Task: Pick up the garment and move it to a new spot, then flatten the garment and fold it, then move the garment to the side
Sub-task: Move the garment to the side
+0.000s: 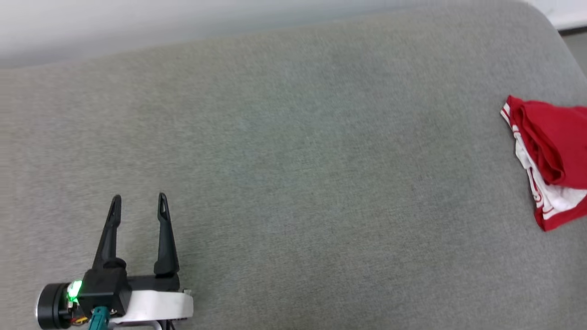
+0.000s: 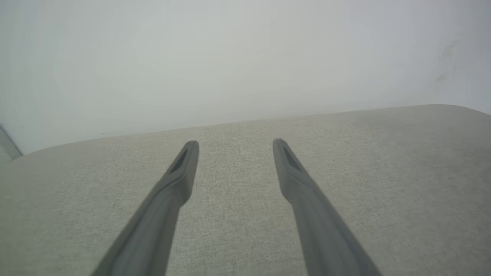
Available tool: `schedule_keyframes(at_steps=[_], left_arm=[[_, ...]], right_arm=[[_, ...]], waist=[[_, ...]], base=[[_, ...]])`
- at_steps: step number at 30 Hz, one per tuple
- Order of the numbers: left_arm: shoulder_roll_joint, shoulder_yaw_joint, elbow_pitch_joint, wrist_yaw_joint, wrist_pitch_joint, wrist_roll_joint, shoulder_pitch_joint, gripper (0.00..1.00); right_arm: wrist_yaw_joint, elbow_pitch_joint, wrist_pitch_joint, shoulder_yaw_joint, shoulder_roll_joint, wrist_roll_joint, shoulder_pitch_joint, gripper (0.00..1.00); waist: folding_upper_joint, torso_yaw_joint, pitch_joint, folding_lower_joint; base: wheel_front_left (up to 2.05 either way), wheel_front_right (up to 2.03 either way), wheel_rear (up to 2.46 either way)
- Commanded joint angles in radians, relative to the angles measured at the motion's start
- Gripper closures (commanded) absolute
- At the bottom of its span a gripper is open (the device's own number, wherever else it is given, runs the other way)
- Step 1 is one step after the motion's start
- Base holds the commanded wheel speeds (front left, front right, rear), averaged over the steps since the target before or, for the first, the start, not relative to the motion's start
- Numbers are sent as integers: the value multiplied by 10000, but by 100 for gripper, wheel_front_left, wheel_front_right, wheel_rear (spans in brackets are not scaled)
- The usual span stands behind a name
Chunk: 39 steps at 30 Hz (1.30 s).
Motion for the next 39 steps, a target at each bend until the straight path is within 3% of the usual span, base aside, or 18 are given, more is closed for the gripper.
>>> schedule_keyframes(at_steps=[1, 7, 18, 29, 39], left_arm=[[-53, -12, 39, 65, -20, -16, 150, 0], [-158, -30, 247, 165, -20, -87, 527, 0], [-241, -82, 821, 90, -20, -108, 1006, 0], [-263, -63, 1349, -137, -20, 10, 1458, 0], [-251, -214, 1767, -235, -20, 185, 1873, 0]], right_arm=[[-9, -94, -341, -179, 218, -156, 239, 0], [-8, -1258, -1966, -1592, 1809, -899, 1061, 0], [-8, -4681, -2178, -2531, 4788, -896, 4312, 0], [-8, -5720, -2181, -2956, 6333, -967, 7634, 0], [-8, -6342, -2184, -3092, 6982, -991, 9723, 0]], waist=[[0, 383, -458, 0], [0, 999, -1122, 0], [0, 1982, -2179, 0], [0, 2358, -2953, 0], [0, 2442, -3326, 0]], base=[[0, 0, 0], [0, 0, 0], [0, 0, 0], [0, 0, 0], [0, 0, 0]])
